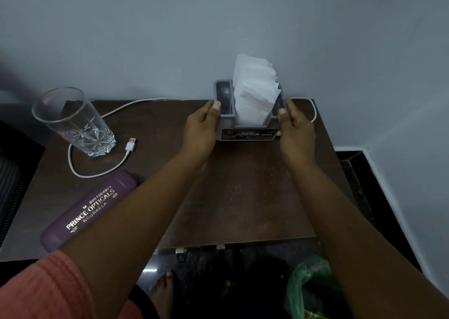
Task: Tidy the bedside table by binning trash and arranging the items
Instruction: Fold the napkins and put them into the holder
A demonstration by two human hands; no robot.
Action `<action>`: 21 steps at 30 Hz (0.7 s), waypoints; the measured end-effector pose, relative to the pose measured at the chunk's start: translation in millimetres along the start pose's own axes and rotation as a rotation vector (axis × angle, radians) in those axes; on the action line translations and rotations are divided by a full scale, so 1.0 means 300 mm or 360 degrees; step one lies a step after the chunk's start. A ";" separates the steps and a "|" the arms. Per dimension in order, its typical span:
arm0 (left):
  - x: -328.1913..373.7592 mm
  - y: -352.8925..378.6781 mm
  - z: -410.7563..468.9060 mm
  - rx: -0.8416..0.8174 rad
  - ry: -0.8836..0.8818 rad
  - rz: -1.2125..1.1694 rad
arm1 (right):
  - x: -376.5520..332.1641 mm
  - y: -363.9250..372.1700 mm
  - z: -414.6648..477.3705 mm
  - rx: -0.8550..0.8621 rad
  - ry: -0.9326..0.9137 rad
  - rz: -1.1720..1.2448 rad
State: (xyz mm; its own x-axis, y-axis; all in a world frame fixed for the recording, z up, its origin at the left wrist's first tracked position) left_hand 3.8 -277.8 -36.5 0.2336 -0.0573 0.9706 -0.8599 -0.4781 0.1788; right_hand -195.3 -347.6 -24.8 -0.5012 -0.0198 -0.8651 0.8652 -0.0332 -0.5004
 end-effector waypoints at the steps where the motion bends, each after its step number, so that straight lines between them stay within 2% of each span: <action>1: 0.017 -0.010 -0.018 0.0023 0.0011 0.0022 | -0.006 -0.010 -0.012 -0.0008 0.0011 -0.0025; 5: 0.087 -0.114 -0.175 0.0138 0.0080 0.0046 | -0.023 -0.110 -0.138 0.0204 0.0084 0.0097; 7: 0.131 -0.226 -0.263 0.0209 0.0183 0.0085 | -0.056 -0.146 -0.238 0.0355 -0.0038 0.0183; 9: 0.168 -0.367 -0.336 0.0313 0.0257 0.0160 | -0.090 -0.120 -0.326 0.0325 -0.0182 0.0177; 13: 0.242 -0.674 -0.411 0.0628 0.0367 0.0369 | -0.142 0.110 -0.470 -0.0111 -0.0286 0.0009; 17: 0.202 -0.943 -0.359 0.0949 0.0189 0.0411 | -0.260 0.378 -0.533 -0.0454 -0.0573 -0.0224; 21: 0.116 -1.011 -0.231 0.0816 -0.0104 0.0521 | -0.364 0.616 -0.535 -0.0821 -0.0863 -0.0519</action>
State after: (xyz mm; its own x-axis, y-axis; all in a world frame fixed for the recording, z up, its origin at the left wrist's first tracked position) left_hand 241.4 -74.0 -45.7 0.0356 -0.3186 0.9472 -0.5674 -0.7867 -0.2433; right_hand 22.2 -191.1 -28.2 -0.5543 -0.5741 -0.6027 0.5077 0.3406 -0.7914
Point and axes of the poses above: each hand's wrist, its own z-axis towards the middle knuckle, its own y-axis out of the palm, x = y × z, the point moved 9 cm from there along z, towards the middle knuckle, and after that the axes turned 12 degrees about -z, right-handed, at the moved point
